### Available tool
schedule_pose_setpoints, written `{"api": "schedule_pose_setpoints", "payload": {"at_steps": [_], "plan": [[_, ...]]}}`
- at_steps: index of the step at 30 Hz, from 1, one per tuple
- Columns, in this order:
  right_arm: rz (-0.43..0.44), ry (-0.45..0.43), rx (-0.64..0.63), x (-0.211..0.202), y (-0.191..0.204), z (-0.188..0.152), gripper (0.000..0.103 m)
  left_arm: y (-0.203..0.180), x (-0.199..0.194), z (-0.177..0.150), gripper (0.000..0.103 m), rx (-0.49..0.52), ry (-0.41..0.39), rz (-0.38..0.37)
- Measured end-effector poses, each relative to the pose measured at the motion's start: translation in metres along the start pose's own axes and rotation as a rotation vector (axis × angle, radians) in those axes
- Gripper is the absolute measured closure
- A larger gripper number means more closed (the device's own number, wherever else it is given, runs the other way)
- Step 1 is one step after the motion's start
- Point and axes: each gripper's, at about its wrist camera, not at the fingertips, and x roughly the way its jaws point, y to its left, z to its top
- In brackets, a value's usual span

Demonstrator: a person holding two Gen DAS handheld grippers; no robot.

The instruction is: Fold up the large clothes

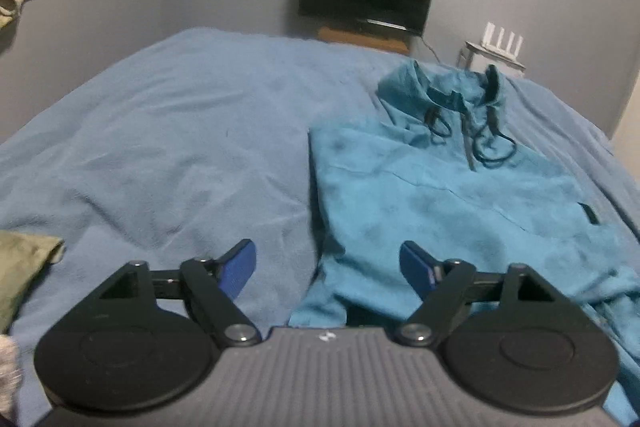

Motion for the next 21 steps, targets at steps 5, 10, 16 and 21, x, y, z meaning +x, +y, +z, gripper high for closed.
{"api": "schedule_pose_setpoints", "payload": {"at_steps": [5, 10, 16, 21], "plan": [[0.080, 0.095, -0.030, -0.061, -0.044, -0.015, 0.025, 0.017, -0.042, -0.015, 0.022, 0.076, 0.187, -0.021], [0.090, 0.186, -0.012, -0.105, -0.096, -0.037, 0.017, 0.047, -0.064, -0.044, 0.022, -0.051, 0.371, -0.057], [0.196, 0.291, 0.099, -0.120, -0.135, -0.065, 0.016, 0.044, -0.087, -0.063, 0.022, -0.156, 0.429, -0.124], [0.282, 0.325, 0.159, -0.121, -0.143, -0.081, 0.021, 0.029, -0.094, -0.064, 0.022, -0.203, 0.439, -0.179]]}}
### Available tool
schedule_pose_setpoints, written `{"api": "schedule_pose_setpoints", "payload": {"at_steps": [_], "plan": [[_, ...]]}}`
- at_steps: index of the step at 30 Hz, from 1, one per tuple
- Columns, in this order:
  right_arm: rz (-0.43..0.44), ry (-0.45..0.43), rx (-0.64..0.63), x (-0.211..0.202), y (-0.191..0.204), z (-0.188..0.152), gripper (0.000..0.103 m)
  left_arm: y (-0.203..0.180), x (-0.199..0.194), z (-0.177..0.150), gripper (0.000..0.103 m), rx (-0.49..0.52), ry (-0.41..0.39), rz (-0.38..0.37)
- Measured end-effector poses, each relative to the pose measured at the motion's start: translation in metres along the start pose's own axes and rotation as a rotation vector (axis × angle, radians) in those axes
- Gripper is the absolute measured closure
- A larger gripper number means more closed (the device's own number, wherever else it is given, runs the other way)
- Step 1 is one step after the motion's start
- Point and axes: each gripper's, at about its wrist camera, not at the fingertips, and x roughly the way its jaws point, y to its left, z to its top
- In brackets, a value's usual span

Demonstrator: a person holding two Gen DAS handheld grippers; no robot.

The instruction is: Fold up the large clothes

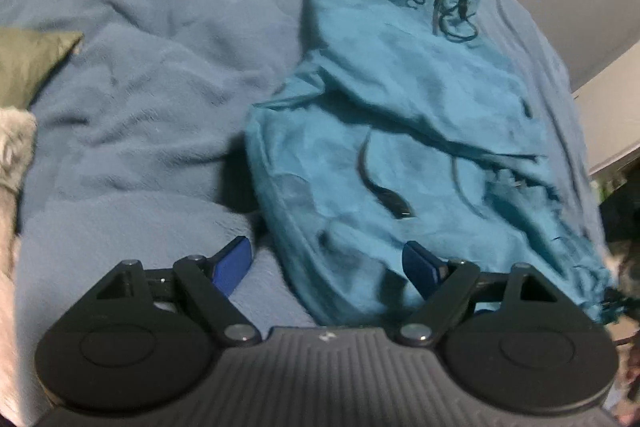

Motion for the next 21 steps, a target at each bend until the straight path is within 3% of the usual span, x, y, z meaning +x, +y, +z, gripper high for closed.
{"api": "schedule_pose_setpoints", "payload": {"at_steps": [2, 7, 9, 10, 11, 12, 13, 15, 21], "plan": [[0.029, 0.012, 0.020, 0.003, 0.000, 0.001, 0.024, -0.004, -0.005, -0.002, 0.023, -0.015, 0.019, -0.040], [0.049, 0.020, 0.017, 0.006, 0.002, 0.003, 0.029, 0.004, 0.002, -0.002, 0.034, -0.020, 0.060, -0.038], [0.067, 0.036, 0.035, 0.012, 0.000, 0.004, 0.034, 0.003, 0.007, 0.001, 0.047, 0.001, 0.066, -0.043], [0.077, 0.049, 0.044, 0.016, -0.001, 0.004, 0.036, 0.001, 0.011, 0.000, 0.063, 0.020, 0.071, -0.058], [0.087, 0.061, 0.052, 0.020, -0.002, 0.004, 0.043, 0.001, 0.014, 0.000, 0.075, 0.035, 0.072, -0.061], [0.097, 0.060, 0.052, 0.022, 0.000, 0.003, 0.052, 0.000, 0.017, 0.000, 0.081, 0.056, 0.069, -0.068], [0.100, 0.047, 0.046, 0.022, 0.002, 0.004, 0.056, 0.000, 0.018, 0.001, 0.092, 0.070, 0.058, -0.089], [0.106, 0.009, 0.024, 0.018, 0.009, 0.007, 0.071, 0.003, 0.017, 0.008, 0.096, 0.044, 0.035, -0.142], [0.167, -0.092, 0.094, 0.011, 0.008, 0.043, 0.081, 0.017, 0.011, 0.050, 0.098, -0.120, -0.128, -0.303]]}}
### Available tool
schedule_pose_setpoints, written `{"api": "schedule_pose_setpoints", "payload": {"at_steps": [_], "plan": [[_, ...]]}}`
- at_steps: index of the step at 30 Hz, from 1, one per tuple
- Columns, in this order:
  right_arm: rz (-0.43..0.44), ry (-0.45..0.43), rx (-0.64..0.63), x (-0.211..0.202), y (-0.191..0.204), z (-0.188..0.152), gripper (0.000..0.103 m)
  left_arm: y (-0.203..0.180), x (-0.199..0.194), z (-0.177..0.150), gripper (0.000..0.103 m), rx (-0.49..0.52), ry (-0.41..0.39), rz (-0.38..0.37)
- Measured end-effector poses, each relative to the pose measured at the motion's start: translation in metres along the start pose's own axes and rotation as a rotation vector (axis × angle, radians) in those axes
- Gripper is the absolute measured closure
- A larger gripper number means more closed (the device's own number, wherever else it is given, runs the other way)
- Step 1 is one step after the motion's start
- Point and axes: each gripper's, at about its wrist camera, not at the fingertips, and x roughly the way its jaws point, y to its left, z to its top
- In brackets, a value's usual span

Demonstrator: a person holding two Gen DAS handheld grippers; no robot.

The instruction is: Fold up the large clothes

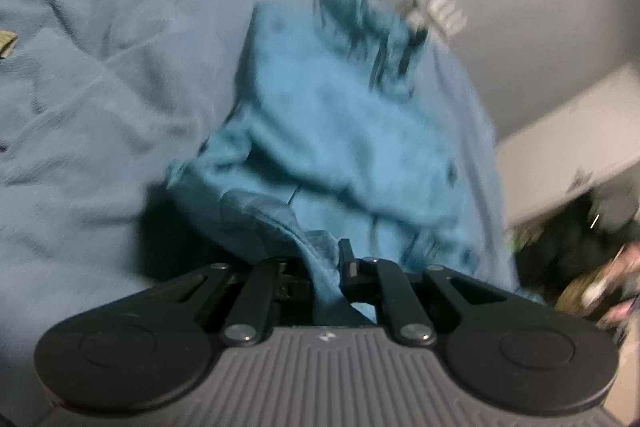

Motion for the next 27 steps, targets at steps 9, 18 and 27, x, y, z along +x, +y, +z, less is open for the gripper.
{"api": "schedule_pose_setpoints", "payload": {"at_steps": [9, 18, 27], "plan": [[0.052, -0.209, 0.062, 0.047, 0.021, 0.081, 0.083, -0.006, 0.054, 0.075, 0.099, -0.107, -0.152, -0.068], [-0.066, -0.310, 0.064, 0.136, 0.031, 0.173, 0.083, 0.009, 0.118, 0.158, 0.099, -0.203, -0.263, -0.066], [-0.218, -0.385, 0.002, 0.250, 0.045, 0.222, 0.069, 0.036, 0.180, 0.191, 0.095, -0.273, -0.326, 0.095]]}}
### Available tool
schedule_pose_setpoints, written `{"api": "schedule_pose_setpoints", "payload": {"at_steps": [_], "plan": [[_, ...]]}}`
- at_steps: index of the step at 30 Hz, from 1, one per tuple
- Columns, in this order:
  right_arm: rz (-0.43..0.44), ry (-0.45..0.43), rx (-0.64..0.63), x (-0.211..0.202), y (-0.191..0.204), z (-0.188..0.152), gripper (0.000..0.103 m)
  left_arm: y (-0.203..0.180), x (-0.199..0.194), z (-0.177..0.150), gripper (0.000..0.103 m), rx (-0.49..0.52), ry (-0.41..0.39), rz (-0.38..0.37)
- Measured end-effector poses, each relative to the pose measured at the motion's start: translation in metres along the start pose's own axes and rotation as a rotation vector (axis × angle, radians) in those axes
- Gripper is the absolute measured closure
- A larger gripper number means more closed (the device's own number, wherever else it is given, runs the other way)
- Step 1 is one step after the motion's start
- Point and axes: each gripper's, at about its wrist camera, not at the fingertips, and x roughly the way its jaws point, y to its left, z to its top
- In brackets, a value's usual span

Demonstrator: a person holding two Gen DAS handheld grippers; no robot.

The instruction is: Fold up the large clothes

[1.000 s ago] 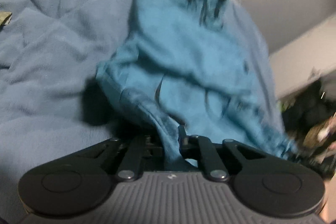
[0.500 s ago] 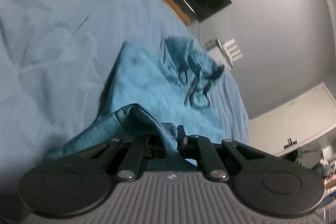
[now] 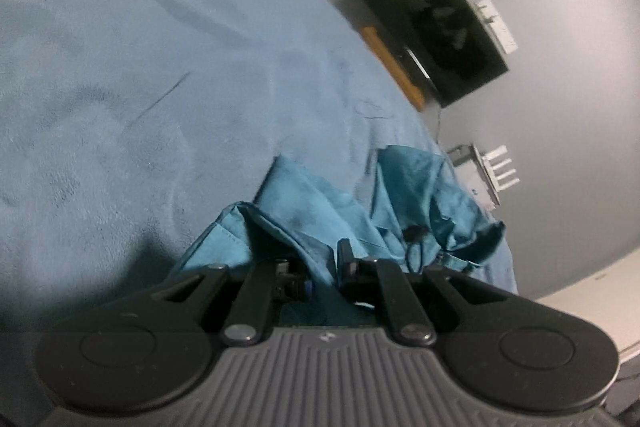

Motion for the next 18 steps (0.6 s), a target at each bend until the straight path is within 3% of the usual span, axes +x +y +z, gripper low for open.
{"api": "schedule_pose_setpoints", "payload": {"at_steps": [1, 2, 3, 4, 6, 9, 14, 18], "plan": [[-0.025, -0.003, -0.015, 0.006, 0.004, -0.003, 0.063, 0.001, 0.002, 0.000, 0.086, -0.011, 0.007, 0.006], [-0.051, -0.023, -0.032, 0.008, 0.008, -0.007, 0.052, 0.003, 0.002, -0.001, 0.063, -0.018, 0.004, 0.008], [-0.073, -0.062, -0.057, 0.007, 0.013, -0.011, 0.038, 0.003, -0.001, 0.000, 0.048, -0.020, -0.008, 0.009], [-0.075, -0.097, -0.077, 0.003, 0.015, -0.013, 0.033, 0.003, -0.008, 0.000, 0.032, -0.021, -0.036, 0.003], [-0.052, -0.136, -0.115, -0.008, 0.018, -0.018, 0.031, 0.002, -0.027, 0.000, 0.030, 0.005, -0.123, -0.011], [-0.014, -0.146, -0.168, -0.028, 0.021, -0.034, 0.031, -0.003, -0.052, -0.007, 0.028, 0.084, -0.170, -0.019], [0.012, -0.045, -0.249, -0.038, 0.024, -0.083, 0.033, -0.028, -0.054, -0.054, 0.028, 0.360, -0.095, 0.086], [-0.020, 0.043, -0.435, -0.019, 0.036, -0.129, 0.038, -0.042, -0.029, -0.103, 0.028, 0.637, -0.071, 0.160]]}}
